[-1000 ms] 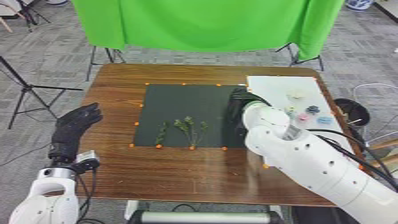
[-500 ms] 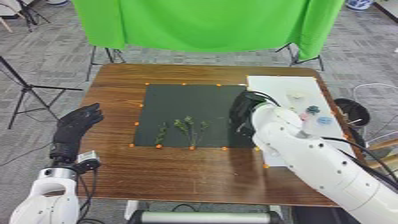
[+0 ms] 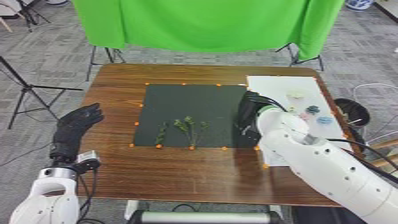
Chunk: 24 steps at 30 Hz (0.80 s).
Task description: Arrange flowers
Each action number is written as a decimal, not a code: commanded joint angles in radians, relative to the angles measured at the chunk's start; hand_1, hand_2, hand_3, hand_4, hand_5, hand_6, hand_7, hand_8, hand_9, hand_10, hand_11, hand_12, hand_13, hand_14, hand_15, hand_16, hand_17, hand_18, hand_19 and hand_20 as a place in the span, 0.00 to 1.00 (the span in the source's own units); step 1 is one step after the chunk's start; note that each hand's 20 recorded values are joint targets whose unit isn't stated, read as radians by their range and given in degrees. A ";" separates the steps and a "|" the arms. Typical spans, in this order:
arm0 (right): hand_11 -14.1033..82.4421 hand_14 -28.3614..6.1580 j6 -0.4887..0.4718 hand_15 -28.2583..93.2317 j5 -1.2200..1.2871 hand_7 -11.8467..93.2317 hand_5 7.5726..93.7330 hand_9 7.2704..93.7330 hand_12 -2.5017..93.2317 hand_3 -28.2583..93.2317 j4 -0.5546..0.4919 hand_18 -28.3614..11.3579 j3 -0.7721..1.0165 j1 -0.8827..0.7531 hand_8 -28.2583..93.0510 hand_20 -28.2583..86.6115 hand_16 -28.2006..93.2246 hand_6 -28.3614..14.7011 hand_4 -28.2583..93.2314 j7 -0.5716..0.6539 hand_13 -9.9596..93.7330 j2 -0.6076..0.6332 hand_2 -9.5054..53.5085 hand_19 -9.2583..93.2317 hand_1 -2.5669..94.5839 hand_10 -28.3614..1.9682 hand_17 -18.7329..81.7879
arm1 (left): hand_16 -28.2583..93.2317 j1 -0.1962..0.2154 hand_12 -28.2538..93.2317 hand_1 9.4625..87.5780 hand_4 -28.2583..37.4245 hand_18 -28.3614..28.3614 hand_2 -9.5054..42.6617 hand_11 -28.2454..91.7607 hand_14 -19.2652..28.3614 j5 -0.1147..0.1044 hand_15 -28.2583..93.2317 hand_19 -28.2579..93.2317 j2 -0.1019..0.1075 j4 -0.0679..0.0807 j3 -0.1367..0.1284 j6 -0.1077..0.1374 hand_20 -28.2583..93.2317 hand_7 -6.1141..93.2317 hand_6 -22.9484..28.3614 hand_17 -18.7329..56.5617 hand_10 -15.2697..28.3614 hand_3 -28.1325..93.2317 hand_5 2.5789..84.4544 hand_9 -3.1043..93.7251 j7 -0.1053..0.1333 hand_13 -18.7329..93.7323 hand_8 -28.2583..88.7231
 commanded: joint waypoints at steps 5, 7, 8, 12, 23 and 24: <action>0.30 0.77 0.013 0.63 -0.031 0.33 0.83 1.00 0.46 0.72 -0.135 0.65 0.037 0.029 0.40 0.68 0.46 0.52 0.15 -0.065 1.00 0.075 0.00 0.83 0.71 0.57 0.94 | 0.24 0.010 0.32 0.23 0.12 0.74 0.04 0.39 0.75 -0.005 0.44 0.34 -0.009 -0.003 -0.001 0.004 0.40 0.23 0.50 0.34 0.65 0.81 0.58 0.52 0.002 0.50 0.17; 0.30 0.77 0.004 0.63 -0.034 0.33 0.83 1.00 0.46 0.73 -0.158 0.65 0.041 0.030 0.40 0.68 0.46 0.52 0.16 -0.073 1.00 0.081 0.00 0.83 0.70 0.57 0.94 | 0.24 0.013 0.32 0.23 0.12 0.74 0.04 0.39 0.75 -0.006 0.44 0.34 -0.009 -0.004 -0.004 0.004 0.40 0.23 0.50 0.34 0.65 0.81 0.58 0.52 0.002 0.50 0.17; 0.30 0.77 0.005 0.63 -0.032 0.33 0.83 1.00 0.46 0.72 -0.171 0.65 0.046 0.028 0.40 0.68 0.46 0.52 0.16 -0.077 1.00 0.083 0.00 0.83 0.71 0.57 0.94 | 0.24 0.015 0.32 0.23 0.11 0.74 0.04 0.39 0.75 -0.005 0.44 0.34 -0.008 -0.005 -0.005 0.005 0.40 0.23 0.50 0.34 0.65 0.81 0.58 0.52 0.002 0.50 0.17; 0.29 0.77 -0.016 0.62 -0.022 0.33 0.83 1.00 0.46 0.72 -0.238 0.65 0.073 0.000 0.40 0.69 0.46 0.52 0.16 -0.082 1.00 0.097 0.00 0.83 0.71 0.57 0.94 | 0.24 0.012 0.32 0.23 0.11 0.74 0.04 0.39 0.75 -0.003 0.44 0.34 -0.006 -0.004 -0.006 0.003 0.40 0.23 0.50 0.34 0.65 0.81 0.58 0.52 0.000 0.50 0.17; 0.29 0.77 -0.048 0.62 0.003 0.33 0.83 1.00 0.47 0.72 -0.323 0.65 0.054 -0.072 0.40 0.69 0.46 0.53 0.16 -0.164 1.00 0.123 0.00 0.82 0.71 0.58 0.94 | 0.24 0.014 0.32 0.23 0.12 0.74 0.04 0.39 0.75 -0.004 0.44 0.34 -0.007 -0.004 -0.006 0.004 0.40 0.23 0.50 0.34 0.65 0.81 0.58 0.52 0.003 0.50 0.17; 0.29 0.77 -0.047 0.62 -0.001 0.33 0.83 1.00 0.47 0.72 -0.317 0.65 0.035 -0.065 0.40 0.69 0.46 0.53 0.16 -0.189 1.00 0.128 0.00 0.82 0.71 0.58 0.94 | 0.24 0.013 0.32 0.23 0.12 0.74 0.04 0.39 0.75 -0.004 0.44 0.34 -0.007 -0.004 -0.004 0.005 0.40 0.23 0.50 0.34 0.65 0.81 0.58 0.52 0.004 0.50 0.17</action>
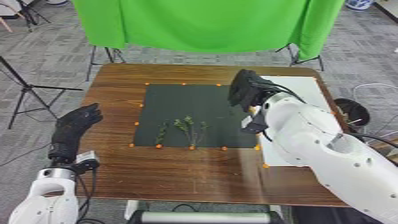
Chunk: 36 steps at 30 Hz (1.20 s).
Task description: Arrange flowers
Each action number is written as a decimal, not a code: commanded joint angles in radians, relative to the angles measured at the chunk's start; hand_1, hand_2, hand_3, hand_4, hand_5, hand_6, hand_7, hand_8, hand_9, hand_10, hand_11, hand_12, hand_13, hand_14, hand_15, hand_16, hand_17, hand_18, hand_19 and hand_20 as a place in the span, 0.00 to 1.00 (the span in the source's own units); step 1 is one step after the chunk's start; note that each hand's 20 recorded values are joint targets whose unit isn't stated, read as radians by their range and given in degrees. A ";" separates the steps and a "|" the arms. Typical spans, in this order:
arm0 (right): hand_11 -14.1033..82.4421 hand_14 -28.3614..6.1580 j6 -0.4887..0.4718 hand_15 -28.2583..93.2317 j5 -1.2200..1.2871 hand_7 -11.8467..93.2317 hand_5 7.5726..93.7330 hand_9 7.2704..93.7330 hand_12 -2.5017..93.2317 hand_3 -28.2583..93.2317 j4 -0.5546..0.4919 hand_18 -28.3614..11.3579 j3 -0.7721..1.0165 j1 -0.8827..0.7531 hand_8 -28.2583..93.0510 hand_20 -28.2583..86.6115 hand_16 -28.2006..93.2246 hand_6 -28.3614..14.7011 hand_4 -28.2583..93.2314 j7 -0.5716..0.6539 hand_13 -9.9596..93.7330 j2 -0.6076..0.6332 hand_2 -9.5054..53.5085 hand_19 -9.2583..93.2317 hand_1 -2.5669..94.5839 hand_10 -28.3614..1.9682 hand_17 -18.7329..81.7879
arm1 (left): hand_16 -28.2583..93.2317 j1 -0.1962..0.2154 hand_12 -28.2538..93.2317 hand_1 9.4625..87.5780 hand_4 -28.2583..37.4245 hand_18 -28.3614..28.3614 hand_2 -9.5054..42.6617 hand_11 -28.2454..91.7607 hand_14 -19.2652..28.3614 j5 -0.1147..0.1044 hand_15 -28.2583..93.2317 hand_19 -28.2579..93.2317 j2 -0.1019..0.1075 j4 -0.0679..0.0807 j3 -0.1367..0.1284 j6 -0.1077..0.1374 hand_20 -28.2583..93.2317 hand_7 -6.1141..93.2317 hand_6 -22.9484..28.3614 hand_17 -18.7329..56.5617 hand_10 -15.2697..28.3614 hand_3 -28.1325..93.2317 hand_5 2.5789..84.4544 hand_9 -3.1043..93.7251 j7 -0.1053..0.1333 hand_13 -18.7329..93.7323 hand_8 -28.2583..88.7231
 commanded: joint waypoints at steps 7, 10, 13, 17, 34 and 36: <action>0.28 0.77 -0.029 0.62 -0.018 0.33 0.83 1.00 0.47 0.72 0.046 0.65 -0.168 0.038 0.40 0.70 0.47 0.54 0.15 -0.150 1.00 0.028 0.00 0.82 0.70 0.58 0.93 | 0.24 -0.001 0.32 0.23 0.12 0.74 0.04 0.39 0.75 0.000 0.44 0.34 -0.006 0.003 0.011 -0.002 0.40 0.23 0.50 0.34 0.65 0.81 0.58 0.52 0.003 0.50 0.17; 0.28 0.77 -0.040 0.62 -0.029 0.34 0.82 1.00 0.47 0.72 0.063 0.65 -0.200 0.058 0.40 0.70 0.47 0.54 0.15 -0.173 1.00 0.035 0.00 0.82 0.70 0.58 0.93 | 0.24 0.000 0.32 0.23 0.12 0.74 0.04 0.39 0.75 -0.003 0.44 0.34 -0.006 0.005 0.010 -0.003 0.40 0.23 0.50 0.34 0.65 0.81 0.58 0.52 0.002 0.50 0.17; 0.28 0.77 -0.039 0.62 -0.036 0.34 0.82 1.00 0.47 0.73 0.075 0.65 -0.207 0.060 0.39 0.70 0.47 0.54 0.15 -0.181 1.00 0.037 0.00 0.82 0.70 0.58 0.93 | 0.24 -0.001 0.32 0.23 0.12 0.74 0.03 0.39 0.75 -0.001 0.44 0.34 -0.007 0.005 0.010 -0.007 0.40 0.23 0.50 0.34 0.65 0.81 0.58 0.52 -0.001 0.50 0.17; 0.28 0.77 -0.042 0.61 -0.059 0.34 0.82 1.00 0.47 0.73 0.089 0.64 -0.213 0.066 0.39 0.70 0.47 0.54 0.15 -0.195 1.00 0.040 0.00 0.82 0.70 0.58 0.93 | 0.24 0.002 0.32 0.23 0.12 0.74 0.04 0.39 0.75 -0.001 0.44 0.34 -0.008 0.006 0.010 -0.006 0.40 0.23 0.50 0.34 0.65 0.81 0.58 0.52 -0.002 0.50 0.17; 0.28 0.76 -0.028 0.60 -0.214 0.36 0.80 0.99 0.48 0.73 0.211 0.63 -0.355 0.223 0.38 0.71 0.50 0.56 0.12 -0.514 1.00 0.140 0.00 0.82 0.70 0.55 0.91 | 0.24 -0.010 0.32 0.23 0.12 0.74 0.04 0.39 0.75 0.000 0.44 0.34 -0.006 0.011 0.021 -0.011 0.40 0.23 0.50 0.34 0.65 0.81 0.58 0.52 -0.003 0.50 0.17; 0.28 0.75 -0.025 0.59 -0.209 0.37 0.80 0.99 0.48 0.73 0.217 0.62 -0.359 0.239 0.38 0.71 0.50 0.57 0.12 -0.518 1.00 0.147 0.00 0.83 0.70 0.55 0.91 | 0.24 -0.012 0.32 0.23 0.12 0.74 0.04 0.39 0.75 -0.001 0.44 0.34 -0.005 0.012 0.023 -0.012 0.40 0.23 0.50 0.34 0.65 0.81 0.58 0.52 -0.002 0.50 0.17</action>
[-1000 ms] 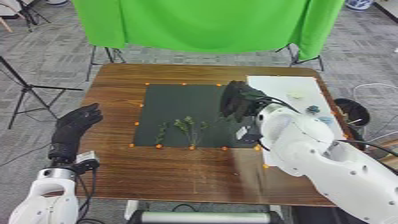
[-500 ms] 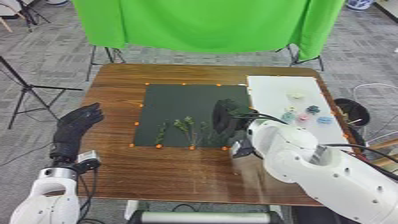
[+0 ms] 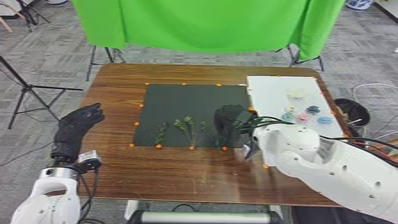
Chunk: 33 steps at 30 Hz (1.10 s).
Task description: Arrange flowers
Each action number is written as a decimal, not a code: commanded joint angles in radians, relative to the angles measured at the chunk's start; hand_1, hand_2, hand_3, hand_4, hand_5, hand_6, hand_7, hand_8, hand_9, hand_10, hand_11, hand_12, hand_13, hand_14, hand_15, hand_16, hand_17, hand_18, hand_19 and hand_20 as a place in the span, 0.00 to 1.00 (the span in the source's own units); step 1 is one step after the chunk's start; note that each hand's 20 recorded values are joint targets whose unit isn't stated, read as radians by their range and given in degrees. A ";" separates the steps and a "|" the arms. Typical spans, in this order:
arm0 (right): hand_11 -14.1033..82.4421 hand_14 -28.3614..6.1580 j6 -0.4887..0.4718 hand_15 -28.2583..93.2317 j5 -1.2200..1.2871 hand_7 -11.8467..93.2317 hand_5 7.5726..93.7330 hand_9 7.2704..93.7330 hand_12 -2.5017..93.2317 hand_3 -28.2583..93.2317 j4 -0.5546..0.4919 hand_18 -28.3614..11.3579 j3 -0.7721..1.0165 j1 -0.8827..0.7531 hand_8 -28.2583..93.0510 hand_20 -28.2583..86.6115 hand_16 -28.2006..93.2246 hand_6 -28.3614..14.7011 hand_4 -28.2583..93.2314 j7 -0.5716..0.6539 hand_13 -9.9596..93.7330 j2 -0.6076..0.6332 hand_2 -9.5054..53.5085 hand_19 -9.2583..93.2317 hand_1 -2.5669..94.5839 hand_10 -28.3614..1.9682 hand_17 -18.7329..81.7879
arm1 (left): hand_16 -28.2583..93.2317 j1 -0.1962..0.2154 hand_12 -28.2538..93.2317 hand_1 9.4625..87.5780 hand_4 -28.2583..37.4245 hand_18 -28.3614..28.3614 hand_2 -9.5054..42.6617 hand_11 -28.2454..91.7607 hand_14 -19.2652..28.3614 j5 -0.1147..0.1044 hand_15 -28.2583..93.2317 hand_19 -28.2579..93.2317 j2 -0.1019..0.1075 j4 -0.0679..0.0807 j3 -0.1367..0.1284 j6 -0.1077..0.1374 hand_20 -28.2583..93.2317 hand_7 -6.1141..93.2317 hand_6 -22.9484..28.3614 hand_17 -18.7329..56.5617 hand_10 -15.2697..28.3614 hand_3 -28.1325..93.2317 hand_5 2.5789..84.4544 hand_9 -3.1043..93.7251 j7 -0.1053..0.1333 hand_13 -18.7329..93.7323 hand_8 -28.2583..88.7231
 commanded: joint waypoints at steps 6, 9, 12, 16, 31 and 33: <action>0.28 0.75 0.015 0.59 0.000 0.38 0.79 0.98 0.48 0.73 0.035 0.62 0.003 0.088 0.37 0.70 0.51 0.57 0.12 -0.035 1.00 0.040 0.00 0.83 0.70 0.55 0.90 | 0.24 -0.005 0.32 0.23 0.12 0.74 0.04 0.39 0.75 -0.001 0.44 0.34 -0.007 0.007 0.012 -0.007 0.40 0.23 0.50 0.34 0.65 0.81 0.58 0.52 0.005 0.50 0.17; 0.28 0.75 0.021 0.59 -0.012 0.38 0.79 0.98 0.48 0.73 0.036 0.62 -0.019 0.105 0.37 0.70 0.51 0.57 0.12 -0.051 1.00 0.043 0.00 0.83 0.70 0.55 0.90 | 0.24 -0.004 0.32 0.23 0.12 0.74 0.04 0.39 0.75 -0.002 0.44 0.34 -0.009 0.007 0.012 -0.005 0.40 0.23 0.50 0.34 0.65 0.81 0.58 0.52 0.005 0.50 0.17; 0.28 0.75 0.012 0.58 -0.015 0.39 0.79 0.98 0.48 0.73 0.036 0.62 -0.029 0.109 0.37 0.70 0.51 0.57 0.12 -0.063 1.00 0.045 0.00 0.83 0.69 0.55 0.90 | 0.24 -0.003 0.32 0.23 0.12 0.74 0.04 0.39 0.75 -0.003 0.44 0.34 -0.011 0.006 0.011 -0.004 0.40 0.23 0.50 0.34 0.65 0.81 0.58 0.51 0.009 0.50 0.17; 0.28 0.76 0.020 0.58 -0.039 0.39 0.78 0.98 0.47 0.73 0.042 0.62 -0.033 0.104 0.36 0.70 0.52 0.58 0.11 -0.092 1.00 0.046 0.00 0.83 0.69 0.54 0.90 | 0.24 -0.010 0.32 0.23 0.12 0.74 0.04 0.39 0.75 -0.002 0.44 0.34 -0.011 0.010 0.012 -0.005 0.40 0.23 0.50 0.34 0.65 0.81 0.58 0.52 0.007 0.50 0.17; 0.27 0.75 0.054 0.57 -0.091 0.43 0.76 0.97 0.47 0.74 0.053 0.61 -0.076 0.119 0.34 0.69 0.53 0.61 0.11 -0.151 0.99 0.045 0.00 0.83 0.69 0.54 0.88 | 0.24 -0.015 0.32 0.23 0.12 0.74 0.04 0.39 0.75 -0.003 0.44 0.34 -0.014 0.012 0.015 -0.005 0.40 0.23 0.50 0.34 0.65 0.81 0.58 0.51 0.010 0.50 0.17; 0.27 0.75 0.057 0.57 -0.083 0.43 0.76 0.97 0.47 0.74 0.053 0.61 -0.081 0.121 0.34 0.69 0.53 0.61 0.11 -0.147 0.99 0.046 0.00 0.83 0.69 0.54 0.88 | 0.24 -0.013 0.32 0.23 0.12 0.74 0.03 0.39 0.75 -0.004 0.44 0.34 -0.015 0.011 0.014 -0.006 0.40 0.23 0.50 0.34 0.65 0.81 0.58 0.52 0.012 0.50 0.17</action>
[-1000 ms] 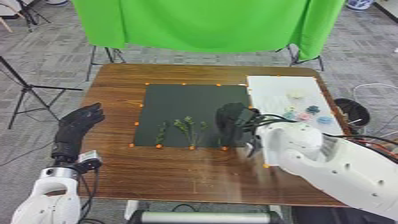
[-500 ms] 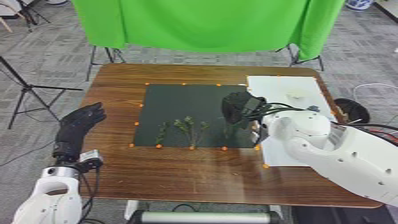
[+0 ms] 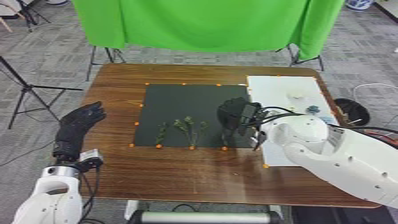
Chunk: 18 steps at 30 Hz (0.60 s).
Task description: Arrange flowers
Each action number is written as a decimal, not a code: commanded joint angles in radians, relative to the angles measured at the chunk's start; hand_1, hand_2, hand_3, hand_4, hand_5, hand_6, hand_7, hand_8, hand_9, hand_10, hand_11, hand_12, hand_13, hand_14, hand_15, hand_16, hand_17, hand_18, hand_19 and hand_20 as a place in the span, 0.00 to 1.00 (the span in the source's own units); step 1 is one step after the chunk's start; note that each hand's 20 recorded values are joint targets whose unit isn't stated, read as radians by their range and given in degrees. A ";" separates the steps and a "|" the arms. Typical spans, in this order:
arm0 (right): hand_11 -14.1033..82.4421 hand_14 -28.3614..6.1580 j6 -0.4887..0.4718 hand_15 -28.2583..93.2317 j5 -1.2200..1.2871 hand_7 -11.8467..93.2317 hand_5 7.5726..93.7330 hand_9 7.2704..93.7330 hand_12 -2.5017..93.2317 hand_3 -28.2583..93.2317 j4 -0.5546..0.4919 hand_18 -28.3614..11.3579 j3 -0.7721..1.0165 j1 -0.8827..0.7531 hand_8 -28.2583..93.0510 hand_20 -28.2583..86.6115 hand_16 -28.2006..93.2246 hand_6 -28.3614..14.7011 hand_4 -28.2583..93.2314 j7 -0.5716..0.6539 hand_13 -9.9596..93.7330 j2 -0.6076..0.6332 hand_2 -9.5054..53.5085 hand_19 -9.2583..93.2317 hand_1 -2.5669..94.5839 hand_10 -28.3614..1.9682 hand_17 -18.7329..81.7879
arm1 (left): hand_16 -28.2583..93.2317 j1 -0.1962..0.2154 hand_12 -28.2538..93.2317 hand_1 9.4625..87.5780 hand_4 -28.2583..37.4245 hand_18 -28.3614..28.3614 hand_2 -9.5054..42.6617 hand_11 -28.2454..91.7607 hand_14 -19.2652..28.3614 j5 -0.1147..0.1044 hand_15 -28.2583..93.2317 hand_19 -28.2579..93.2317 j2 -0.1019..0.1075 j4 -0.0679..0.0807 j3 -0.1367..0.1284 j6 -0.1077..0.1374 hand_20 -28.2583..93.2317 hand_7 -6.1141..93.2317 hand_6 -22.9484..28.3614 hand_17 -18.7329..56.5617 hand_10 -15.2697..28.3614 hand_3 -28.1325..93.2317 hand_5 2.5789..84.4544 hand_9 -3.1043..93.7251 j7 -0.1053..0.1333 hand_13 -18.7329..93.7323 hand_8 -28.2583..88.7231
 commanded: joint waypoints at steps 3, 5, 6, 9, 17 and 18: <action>0.27 0.75 -0.013 0.57 -0.017 0.43 0.76 0.97 0.47 0.74 0.000 0.61 0.006 0.004 0.34 0.69 0.53 0.62 0.10 0.001 0.99 0.007 0.00 0.83 0.68 0.55 0.88 | 0.24 0.000 0.32 0.23 0.12 0.74 0.03 0.39 0.75 -0.001 0.44 0.34 -0.010 0.006 0.005 -0.005 0.40 0.23 0.50 0.34 0.65 0.81 0.58 0.52 0.004 0.50 0.17; 0.27 0.75 -0.018 0.57 -0.023 0.44 0.75 0.97 0.46 0.74 -0.001 0.61 0.006 0.001 0.34 0.68 0.53 0.63 0.11 0.001 0.98 0.007 0.00 0.83 0.68 0.56 0.88 | 0.24 0.002 0.32 0.23 0.12 0.74 0.03 0.39 0.75 -0.001 0.44 0.34 -0.011 0.005 0.004 -0.006 0.40 0.23 0.50 0.34 0.65 0.81 0.58 0.51 0.004 0.50 0.17; 0.27 0.75 -0.018 0.57 -0.028 0.44 0.74 0.96 0.46 0.74 0.000 0.60 0.005 0.000 0.34 0.68 0.53 0.64 0.11 0.001 0.98 0.007 0.00 0.83 0.68 0.56 0.88 | 0.24 0.000 0.32 0.23 0.12 0.74 0.03 0.39 0.75 0.000 0.44 0.34 -0.011 0.005 0.004 -0.007 0.40 0.23 0.50 0.34 0.65 0.81 0.58 0.51 0.004 0.50 0.17; 0.27 0.74 -0.024 0.57 -0.032 0.45 0.74 0.96 0.47 0.75 0.000 0.60 0.003 0.001 0.33 0.68 0.53 0.64 0.11 0.001 0.98 0.007 0.00 0.83 0.67 0.57 0.87 | 0.24 0.002 0.32 0.23 0.12 0.74 0.03 0.39 0.75 -0.001 0.44 0.34 -0.011 0.005 0.004 -0.007 0.40 0.23 0.50 0.34 0.65 0.81 0.58 0.52 0.004 0.50 0.17; 0.25 0.74 -0.036 0.58 -0.043 0.47 0.71 0.95 0.47 0.76 -0.001 0.59 -0.001 0.000 0.31 0.66 0.52 0.67 0.11 0.006 0.96 0.008 0.00 0.83 0.65 0.60 0.86 | 0.24 0.000 0.32 0.23 0.12 0.74 0.03 0.39 0.75 -0.002 0.44 0.34 -0.012 0.006 0.005 -0.006 0.40 0.23 0.50 0.34 0.65 0.81 0.58 0.52 0.005 0.50 0.17; 0.25 0.74 -0.044 0.58 -0.043 0.47 0.71 0.95 0.47 0.76 -0.001 0.59 -0.001 0.001 0.31 0.66 0.52 0.68 0.11 0.004 0.96 0.007 0.00 0.83 0.65 0.60 0.86 | 0.24 0.004 0.32 0.23 0.12 0.74 0.03 0.39 0.75 -0.002 0.44 0.34 -0.013 0.003 0.003 -0.004 0.40 0.23 0.50 0.34 0.65 0.81 0.58 0.52 0.006 0.50 0.17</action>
